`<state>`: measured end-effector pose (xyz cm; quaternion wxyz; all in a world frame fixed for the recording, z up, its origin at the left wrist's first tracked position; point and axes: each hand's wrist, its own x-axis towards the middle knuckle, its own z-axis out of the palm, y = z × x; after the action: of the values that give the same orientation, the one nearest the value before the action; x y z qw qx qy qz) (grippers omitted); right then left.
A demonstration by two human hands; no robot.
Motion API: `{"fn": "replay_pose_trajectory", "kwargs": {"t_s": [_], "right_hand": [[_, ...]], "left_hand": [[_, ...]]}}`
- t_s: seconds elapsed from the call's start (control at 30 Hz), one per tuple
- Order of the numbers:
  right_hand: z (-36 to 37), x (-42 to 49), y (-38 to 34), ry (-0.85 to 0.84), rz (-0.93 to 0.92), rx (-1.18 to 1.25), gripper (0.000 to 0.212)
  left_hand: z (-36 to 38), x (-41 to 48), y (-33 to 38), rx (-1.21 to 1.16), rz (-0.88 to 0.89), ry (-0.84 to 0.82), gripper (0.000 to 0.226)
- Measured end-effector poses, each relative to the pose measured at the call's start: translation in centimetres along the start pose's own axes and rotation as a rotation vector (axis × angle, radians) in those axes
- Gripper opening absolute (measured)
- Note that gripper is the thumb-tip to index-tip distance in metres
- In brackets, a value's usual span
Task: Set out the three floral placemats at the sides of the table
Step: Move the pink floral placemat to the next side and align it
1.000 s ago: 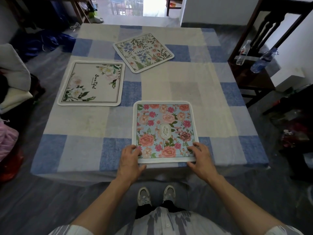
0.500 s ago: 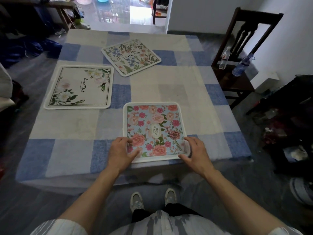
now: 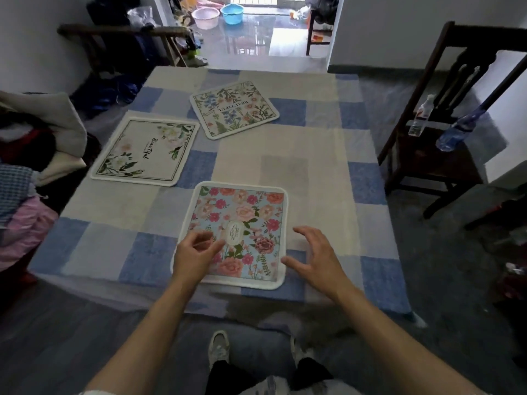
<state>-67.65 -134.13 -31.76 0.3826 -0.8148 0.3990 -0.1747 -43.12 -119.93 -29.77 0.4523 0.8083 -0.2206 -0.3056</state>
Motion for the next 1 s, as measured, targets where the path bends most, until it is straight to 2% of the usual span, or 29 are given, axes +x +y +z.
{"fn": "replay_pose_trajectory", "kwargs": {"t_s": [0.1,0.2,0.43,0.6,0.7,1.0], "right_hand": [[-2.8,-0.1,1.8,-0.041,-0.120,-0.035,0.071],[-5.3,-0.9,2.7,-0.087,-0.140,-0.013,0.068],[-10.5,-1.0,1.6,-0.051,-0.186,0.012,0.060],[-12.4,-3.4,0.5,-0.043,-0.240,-0.030,0.062],[-13.5,-5.9,0.6,-0.031,-0.254,-0.031,0.059],[-18.8,-8.7,2.7,-0.008,-0.158,0.240,0.046]], "left_hand": [[2.5,-2.5,2.1,-0.053,-0.006,0.089,0.028],[4.0,-5.5,3.4,-0.090,0.044,0.160,0.019],[5.3,-9.7,6.1,-0.191,0.096,0.255,0.023],[6.5,-12.9,5.6,-0.333,0.141,0.246,0.003],[7.3,-14.3,5.0,-0.391,0.146,0.252,0.002],[13.4,-19.3,6.7,-0.457,0.137,0.240,0.009]]}}
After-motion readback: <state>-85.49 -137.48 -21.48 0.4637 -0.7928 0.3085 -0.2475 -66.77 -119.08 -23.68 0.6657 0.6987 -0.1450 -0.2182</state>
